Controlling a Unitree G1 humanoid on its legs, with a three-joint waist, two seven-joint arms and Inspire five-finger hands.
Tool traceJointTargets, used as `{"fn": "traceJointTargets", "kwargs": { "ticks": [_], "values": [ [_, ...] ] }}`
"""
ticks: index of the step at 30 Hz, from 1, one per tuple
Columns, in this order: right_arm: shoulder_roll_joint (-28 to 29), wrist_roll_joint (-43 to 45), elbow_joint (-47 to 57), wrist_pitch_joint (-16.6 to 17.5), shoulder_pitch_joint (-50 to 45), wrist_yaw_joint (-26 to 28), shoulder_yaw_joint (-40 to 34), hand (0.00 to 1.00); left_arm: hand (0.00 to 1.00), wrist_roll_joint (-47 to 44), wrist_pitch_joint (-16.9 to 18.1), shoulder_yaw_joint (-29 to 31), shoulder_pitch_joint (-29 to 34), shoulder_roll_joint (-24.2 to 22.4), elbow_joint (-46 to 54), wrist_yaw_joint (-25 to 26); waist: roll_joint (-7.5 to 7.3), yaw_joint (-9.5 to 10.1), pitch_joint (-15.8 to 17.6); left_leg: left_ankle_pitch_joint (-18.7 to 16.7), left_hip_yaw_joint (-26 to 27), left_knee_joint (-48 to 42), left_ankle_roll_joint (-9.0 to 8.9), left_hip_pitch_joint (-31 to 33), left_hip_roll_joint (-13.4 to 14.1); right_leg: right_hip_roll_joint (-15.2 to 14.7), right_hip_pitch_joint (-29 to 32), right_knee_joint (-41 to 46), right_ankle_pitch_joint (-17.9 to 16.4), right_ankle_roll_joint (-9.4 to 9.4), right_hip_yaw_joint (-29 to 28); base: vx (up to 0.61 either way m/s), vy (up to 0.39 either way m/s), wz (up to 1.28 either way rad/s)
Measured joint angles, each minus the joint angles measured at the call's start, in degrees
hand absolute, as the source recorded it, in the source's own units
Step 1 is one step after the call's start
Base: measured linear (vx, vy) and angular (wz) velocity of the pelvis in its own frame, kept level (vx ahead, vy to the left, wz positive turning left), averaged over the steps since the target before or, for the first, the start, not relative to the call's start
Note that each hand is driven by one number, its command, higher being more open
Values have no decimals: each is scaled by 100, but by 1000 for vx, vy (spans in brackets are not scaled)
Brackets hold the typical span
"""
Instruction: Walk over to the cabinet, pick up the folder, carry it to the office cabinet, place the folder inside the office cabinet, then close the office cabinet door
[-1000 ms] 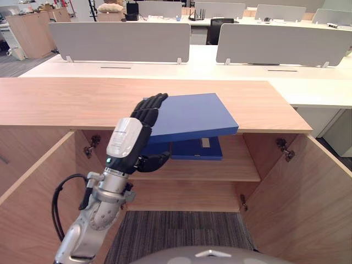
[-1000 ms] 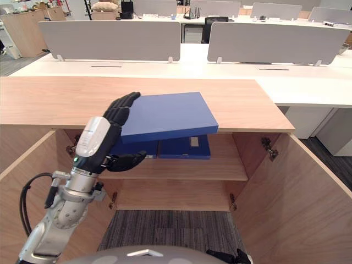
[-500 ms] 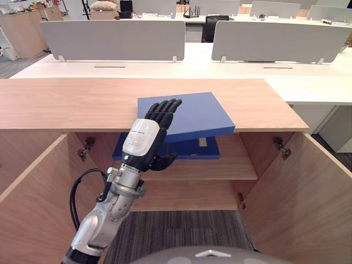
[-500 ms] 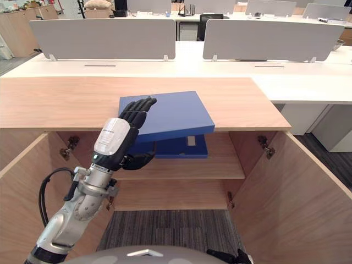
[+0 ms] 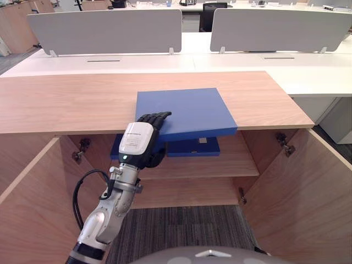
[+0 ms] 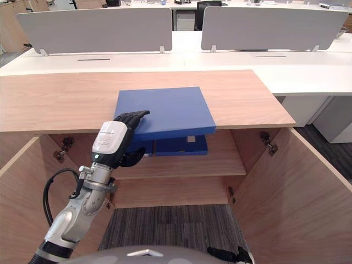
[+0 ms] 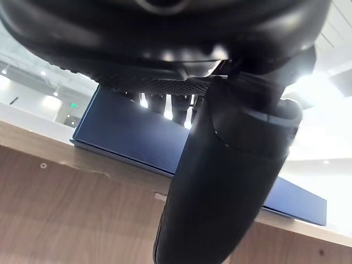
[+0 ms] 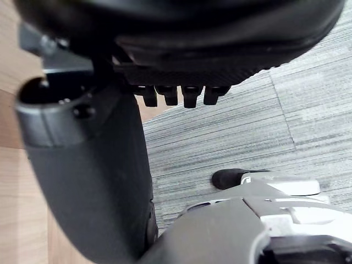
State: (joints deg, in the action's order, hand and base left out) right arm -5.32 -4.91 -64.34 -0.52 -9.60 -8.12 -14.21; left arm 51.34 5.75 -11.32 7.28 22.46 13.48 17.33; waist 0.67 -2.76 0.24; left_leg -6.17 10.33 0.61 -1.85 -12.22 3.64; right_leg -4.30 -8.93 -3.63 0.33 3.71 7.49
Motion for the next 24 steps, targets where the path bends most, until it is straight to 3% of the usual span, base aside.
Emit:
{"fn": "traceJointTargets", "kwargs": {
  "ticks": [9,18,24],
  "values": [
    [-36,2,81,-23,6,-18,-4,100,0,103,-2,333,-281,-379,50,426,71,-58,41,-3,9,30,-4,38,6,21,-10,-157,65,10,-2,-16,-6,0],
    [-24,2,79,-25,30,-73,17,100,0,-43,40,317,-295,-526,253,281,55,-73,88,-15,15,60,-4,51,3,20,3,-177,65,12,-29,0,0,0],
    [29,14,78,-22,81,-96,30,100,0,-1106,258,-255,-149,-938,1047,86,-19,-42,140,-137,83,-145,19,190,6,8,93,-119,59,16,-135,-2,2,-6]
  ]
}}
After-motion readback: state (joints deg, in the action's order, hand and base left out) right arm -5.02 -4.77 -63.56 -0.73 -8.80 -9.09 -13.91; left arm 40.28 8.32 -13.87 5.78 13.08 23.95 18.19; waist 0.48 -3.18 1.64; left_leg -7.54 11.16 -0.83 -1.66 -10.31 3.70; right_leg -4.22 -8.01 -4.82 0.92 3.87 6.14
